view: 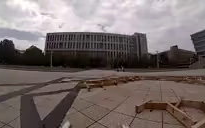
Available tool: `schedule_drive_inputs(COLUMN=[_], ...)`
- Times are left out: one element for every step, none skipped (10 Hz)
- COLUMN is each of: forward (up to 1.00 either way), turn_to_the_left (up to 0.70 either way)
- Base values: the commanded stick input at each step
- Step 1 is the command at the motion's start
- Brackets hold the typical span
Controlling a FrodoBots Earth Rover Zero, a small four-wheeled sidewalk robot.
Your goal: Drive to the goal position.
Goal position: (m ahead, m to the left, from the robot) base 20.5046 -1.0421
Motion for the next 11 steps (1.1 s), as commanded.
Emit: schedule_drive_inputs(forward=[0.06, 0.06, 0.07, 0.07, 0.06, 0.06, 0.06, 0.06, 0.06, 0.06, 0.06], turn_to_the_left=[0.01, 0.01, 0.01, 0.01, 0.0, 0.0, 0.01, 0.01, 0.01, 0.01, 0.01])
